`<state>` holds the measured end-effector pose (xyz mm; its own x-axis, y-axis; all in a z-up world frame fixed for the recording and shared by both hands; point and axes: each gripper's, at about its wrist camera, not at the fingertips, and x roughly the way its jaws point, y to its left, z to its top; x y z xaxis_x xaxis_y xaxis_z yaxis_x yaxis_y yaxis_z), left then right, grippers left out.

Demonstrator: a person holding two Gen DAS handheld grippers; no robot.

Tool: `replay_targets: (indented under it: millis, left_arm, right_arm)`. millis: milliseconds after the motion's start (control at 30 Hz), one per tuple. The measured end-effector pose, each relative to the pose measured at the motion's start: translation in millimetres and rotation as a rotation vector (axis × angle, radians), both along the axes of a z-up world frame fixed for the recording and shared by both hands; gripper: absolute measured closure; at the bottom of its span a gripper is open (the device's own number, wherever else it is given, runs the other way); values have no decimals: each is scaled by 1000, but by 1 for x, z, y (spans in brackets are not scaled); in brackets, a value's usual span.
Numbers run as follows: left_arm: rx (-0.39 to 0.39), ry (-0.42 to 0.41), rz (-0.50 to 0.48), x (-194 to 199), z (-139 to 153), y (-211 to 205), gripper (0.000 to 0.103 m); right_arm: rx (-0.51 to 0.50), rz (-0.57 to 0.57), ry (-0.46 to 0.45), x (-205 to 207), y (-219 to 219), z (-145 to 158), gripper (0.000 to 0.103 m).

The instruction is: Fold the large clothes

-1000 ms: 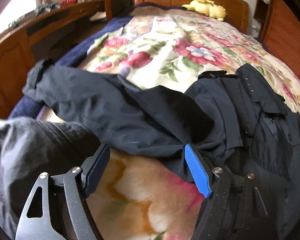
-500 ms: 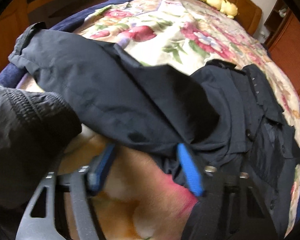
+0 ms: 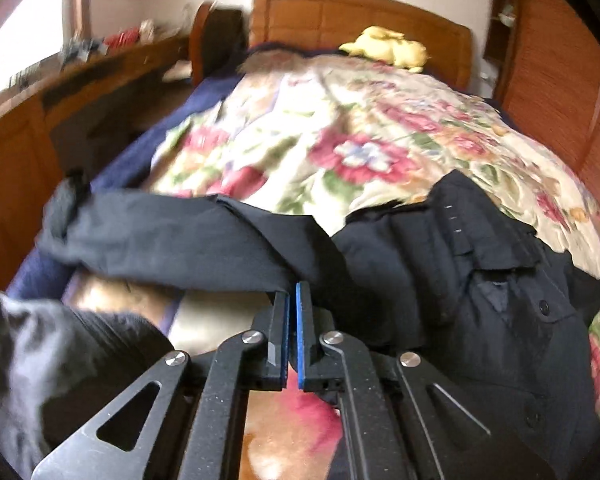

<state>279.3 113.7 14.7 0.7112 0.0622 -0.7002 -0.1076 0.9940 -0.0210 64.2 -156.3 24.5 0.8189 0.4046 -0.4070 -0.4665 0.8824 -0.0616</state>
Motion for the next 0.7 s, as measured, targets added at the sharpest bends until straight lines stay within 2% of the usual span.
replay_targets:
  millis: [200, 300, 400, 500, 633, 700]
  left_arm:
    - [48, -61, -139, -25, 35, -57, 100]
    - [74, -59, -205, -40, 38, -86, 100]
    - [66, -49, -250, -54, 35, -108, 100]
    - [97, -39, -253, -69, 29, -122, 100]
    - [86, -44, -259, -90, 25, -120, 99]
    - [112, -64, -254, -103, 26, -119, 89]
  right_arm:
    - [-12, -69, -21, 1, -9, 5, 0]
    - [12, -89, -11, 2, -17, 7, 0]
    - [24, -114, -18, 1, -25, 12, 0]
    - [20, -147, -36, -3, -29, 13, 0]
    - [30, -148, -21, -1, -27, 10, 0]
    - [37, -143, -17, -2, -25, 9, 0]
